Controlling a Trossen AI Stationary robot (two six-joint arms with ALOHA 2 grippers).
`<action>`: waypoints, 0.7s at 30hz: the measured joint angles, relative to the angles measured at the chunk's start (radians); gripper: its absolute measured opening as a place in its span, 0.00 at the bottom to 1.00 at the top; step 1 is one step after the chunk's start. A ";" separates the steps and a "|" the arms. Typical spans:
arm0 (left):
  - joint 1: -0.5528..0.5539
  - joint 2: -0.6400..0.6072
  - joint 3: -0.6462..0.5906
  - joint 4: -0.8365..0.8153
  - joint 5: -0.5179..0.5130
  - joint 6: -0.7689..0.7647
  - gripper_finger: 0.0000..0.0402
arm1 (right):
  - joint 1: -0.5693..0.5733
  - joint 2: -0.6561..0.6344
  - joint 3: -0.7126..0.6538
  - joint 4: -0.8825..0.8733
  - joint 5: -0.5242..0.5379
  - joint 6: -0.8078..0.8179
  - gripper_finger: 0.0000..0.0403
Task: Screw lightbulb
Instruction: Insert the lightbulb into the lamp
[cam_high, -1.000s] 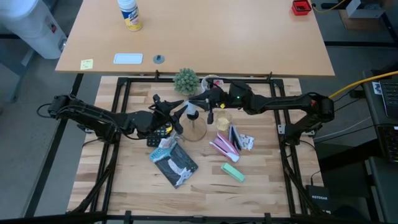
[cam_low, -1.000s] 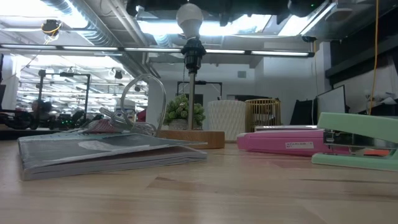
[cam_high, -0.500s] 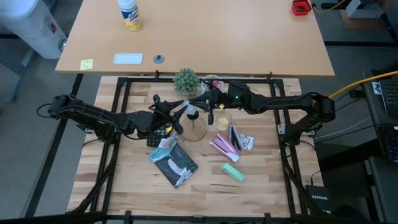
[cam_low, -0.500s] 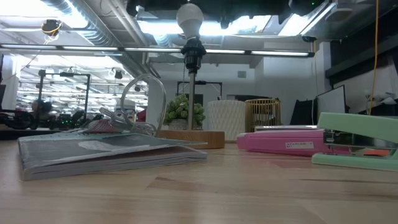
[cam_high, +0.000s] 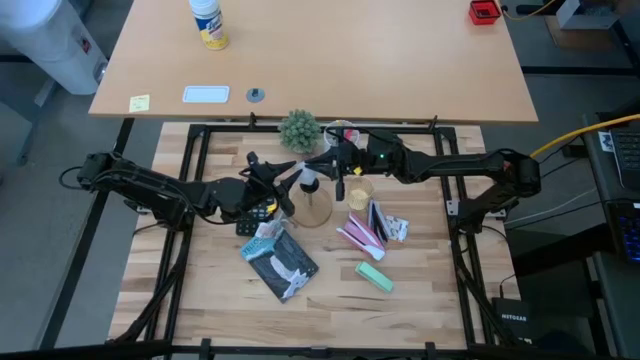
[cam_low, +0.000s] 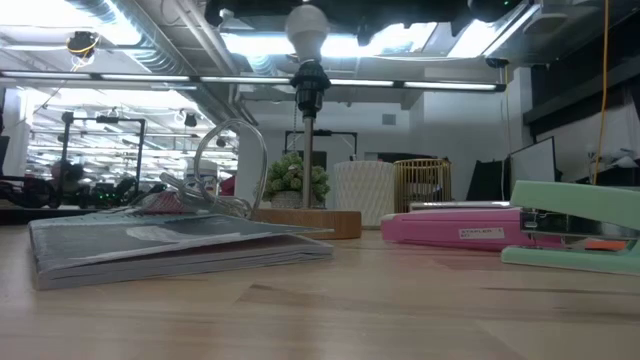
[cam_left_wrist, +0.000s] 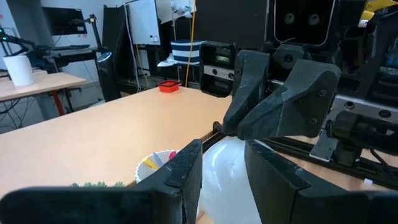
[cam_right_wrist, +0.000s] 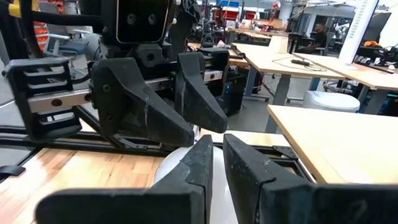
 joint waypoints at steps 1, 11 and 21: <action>0.000 0.000 0.000 0.000 0.000 -0.001 0.28 | 0.001 -0.005 -0.001 -0.007 0.000 0.000 0.11; 0.000 0.000 0.000 0.000 0.001 -0.013 0.28 | 0.000 -0.033 -0.002 -0.058 0.001 -0.021 0.11; -0.011 0.000 0.000 0.004 0.000 -0.013 0.28 | 0.000 -0.033 -0.002 -0.058 0.002 -0.020 0.11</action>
